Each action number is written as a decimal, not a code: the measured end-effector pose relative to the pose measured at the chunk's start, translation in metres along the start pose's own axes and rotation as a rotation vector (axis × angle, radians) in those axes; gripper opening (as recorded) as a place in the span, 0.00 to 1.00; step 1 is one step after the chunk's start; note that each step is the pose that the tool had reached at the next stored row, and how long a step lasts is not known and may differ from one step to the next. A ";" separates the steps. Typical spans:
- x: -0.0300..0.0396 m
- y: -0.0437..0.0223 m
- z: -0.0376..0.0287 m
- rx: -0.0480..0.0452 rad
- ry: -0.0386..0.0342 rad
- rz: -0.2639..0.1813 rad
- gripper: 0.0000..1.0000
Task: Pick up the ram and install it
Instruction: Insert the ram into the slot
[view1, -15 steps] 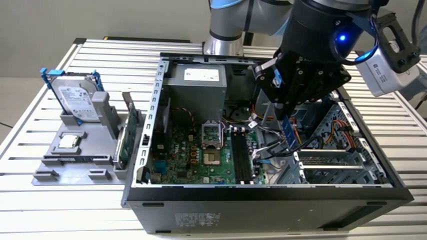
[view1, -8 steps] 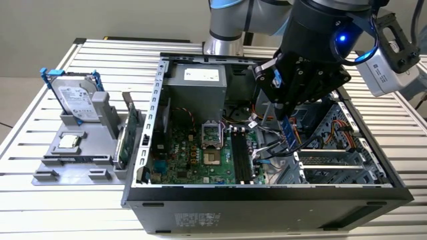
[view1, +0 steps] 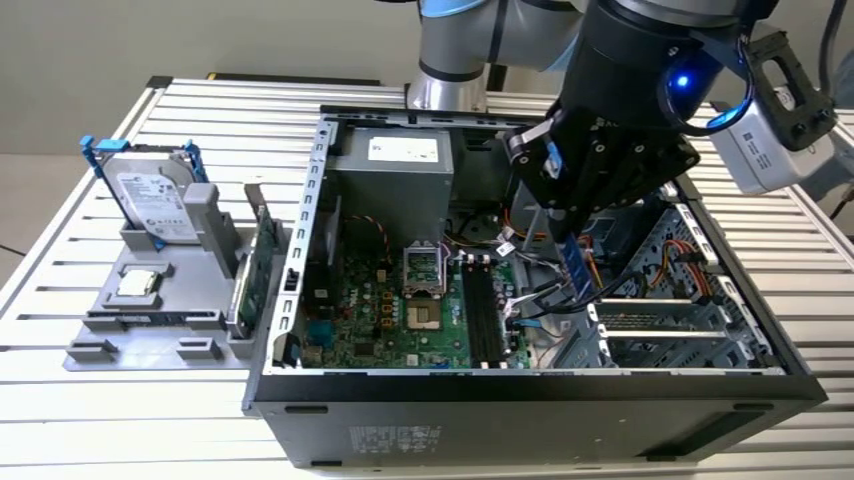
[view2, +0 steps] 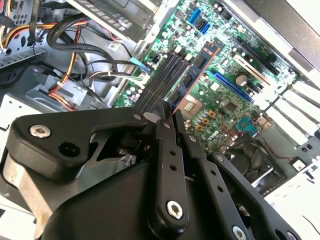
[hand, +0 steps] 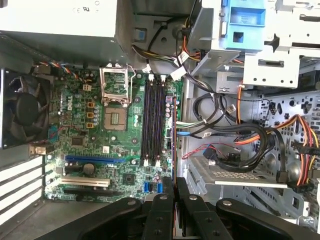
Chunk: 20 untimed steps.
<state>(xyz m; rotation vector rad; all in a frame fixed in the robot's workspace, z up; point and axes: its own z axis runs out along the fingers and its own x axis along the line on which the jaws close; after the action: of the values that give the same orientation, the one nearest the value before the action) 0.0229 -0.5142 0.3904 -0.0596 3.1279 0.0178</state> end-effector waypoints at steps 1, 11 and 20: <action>0.0000 0.0000 0.0004 0.0000 0.0000 0.000 0.00; 0.0000 0.0022 0.0045 0.0002 0.0000 0.000 0.00; -0.0002 0.0079 0.0079 0.0005 0.0001 0.000 0.00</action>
<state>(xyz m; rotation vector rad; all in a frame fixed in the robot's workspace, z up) 0.0228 -0.5062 0.3826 -0.0596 3.1280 0.0171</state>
